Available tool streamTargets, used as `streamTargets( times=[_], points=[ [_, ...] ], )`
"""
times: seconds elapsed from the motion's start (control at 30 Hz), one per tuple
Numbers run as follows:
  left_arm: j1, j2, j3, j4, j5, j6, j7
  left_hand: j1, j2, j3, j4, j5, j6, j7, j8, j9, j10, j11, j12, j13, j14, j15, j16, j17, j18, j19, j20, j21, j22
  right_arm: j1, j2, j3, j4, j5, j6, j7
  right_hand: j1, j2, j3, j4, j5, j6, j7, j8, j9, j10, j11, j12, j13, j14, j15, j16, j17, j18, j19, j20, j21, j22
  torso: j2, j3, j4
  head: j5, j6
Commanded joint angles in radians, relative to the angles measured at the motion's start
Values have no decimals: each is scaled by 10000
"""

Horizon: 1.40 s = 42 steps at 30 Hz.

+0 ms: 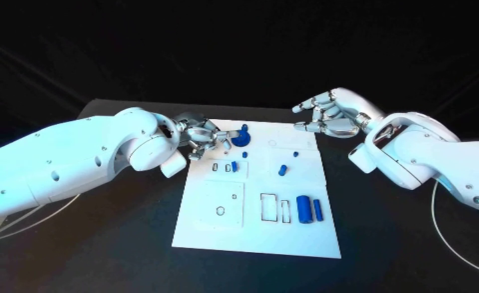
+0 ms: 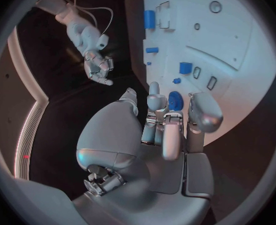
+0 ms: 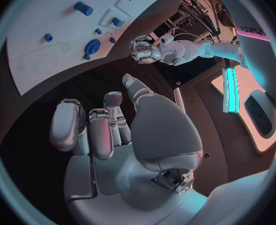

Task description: Assemble the parts on the task board

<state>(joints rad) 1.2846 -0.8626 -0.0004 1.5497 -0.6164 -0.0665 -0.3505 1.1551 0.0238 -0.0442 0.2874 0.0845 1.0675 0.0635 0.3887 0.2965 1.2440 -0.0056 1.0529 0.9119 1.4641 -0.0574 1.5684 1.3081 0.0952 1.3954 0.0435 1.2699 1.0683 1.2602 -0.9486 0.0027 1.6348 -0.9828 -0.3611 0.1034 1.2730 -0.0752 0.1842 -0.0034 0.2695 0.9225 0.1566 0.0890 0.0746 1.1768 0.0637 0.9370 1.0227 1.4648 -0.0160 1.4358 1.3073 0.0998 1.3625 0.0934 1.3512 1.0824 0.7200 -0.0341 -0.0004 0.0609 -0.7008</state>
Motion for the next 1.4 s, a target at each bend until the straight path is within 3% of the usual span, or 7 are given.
streamTargets(
  times=[0.03,0.13,0.3,0.43,0.8,1.03,1.4],
  points=[
    [174,353,-4,-305,-2914,1953,-2410,49,147,-261,25,-61,-253,13,442,447,45,-39,228,257,1067,-121,24,2627,-150,260,-39,458,672,28,-60,-4,-75,880,276,273,75,15,9,-72,47,64,-6,49,13,69,17,62,3,551,31,-18,214,-53,-64,-22,-44,-4,-85,56,11,26,-61],
    [289,779,-18,-668,-3331,2266,-2687,135,248,-485,26,-61,-523,-6,825,877,-121,-54,96,115,1067,-156,24,2627,-136,314,-74,440,632,42,-87,-6,-146,918,292,234,77,21,10,-73,56,72,-7,56,14,68,16,60,-3,547,29,-30,194,-51,-67,-24,-49,-14,-102,64,31,27,-87],
    [387,1403,-49,-1180,-3830,2518,-2924,109,378,-812,20,-65,-782,-69,1326,1447,-6,-76,332,399,1067,-190,24,2627,-318,726,-114,1034,1634,51,-73,-8,-227,933,333,172,77,21,10,-73,56,72,-7,56,14,68,16,60,-3,547,29,-30,194,-51,-67,-24,-49,-14,-105,64,27,71,-97],
    [457,1789,-86,-1556,-4084,2756,-3030,12,477,-1093,22,-142,-979,-100,1691,1904,109,-111,564,657,1067,-218,24,2627,-388,848,-131,1263,2021,54,-59,-9,-263,930,363,117,74,33,9,-70,66,85,-9,67,16,82,14,80,7,541,27,-48,164,-49,-70,-27,-53,-24,-86,61,22,86,-105],
    [506,2685,-273,-2433,-4353,3252,-3146,-220,511,-1550,41,-337,-1157,-146,2049,2409,250,-146,830,953,1067,-241,24,2627,-454,962,-163,1501,2425,56,14,-11,-362,901,444,19,64,39,3,-63,70,96,-11,77,18,63,13,47,-29,532,25,-75,120,-42,-86,-30,-72,-62,-72,32,36,77,-190],
    [503,2874,-360,-2615,-4364,3513,-3177,-307,529,-1685,46,-360,-1180,-167,2128,2526,295,-165,898,1029,1067,-257,24,2627,-472,991,-179,1563,2530,56,61,-13,-402,896,472,-6,50,41,-5,-55,72,102,-11,83,19,56,13,36,-44,527,24,-90,97,-36,-99,-31,-87,-93,-41,35,12,86,-208],
    [502,2965,-382,-2633,-4367,3867,-3212,-327,595,-1771,32,-362,-1189,-192,2198,2627,339,-188,957,1097,1067,-276,24,2627,-489,1019,-197,1622,2630,56,127,-17,-450,886,515,-24,34,42,-16,-45,74,107,-12,90,19,50,12,27,-57,523,23,-102,80,-33,-106,-33,-96,-110,-51,17,47,69,-307]
  ],
)
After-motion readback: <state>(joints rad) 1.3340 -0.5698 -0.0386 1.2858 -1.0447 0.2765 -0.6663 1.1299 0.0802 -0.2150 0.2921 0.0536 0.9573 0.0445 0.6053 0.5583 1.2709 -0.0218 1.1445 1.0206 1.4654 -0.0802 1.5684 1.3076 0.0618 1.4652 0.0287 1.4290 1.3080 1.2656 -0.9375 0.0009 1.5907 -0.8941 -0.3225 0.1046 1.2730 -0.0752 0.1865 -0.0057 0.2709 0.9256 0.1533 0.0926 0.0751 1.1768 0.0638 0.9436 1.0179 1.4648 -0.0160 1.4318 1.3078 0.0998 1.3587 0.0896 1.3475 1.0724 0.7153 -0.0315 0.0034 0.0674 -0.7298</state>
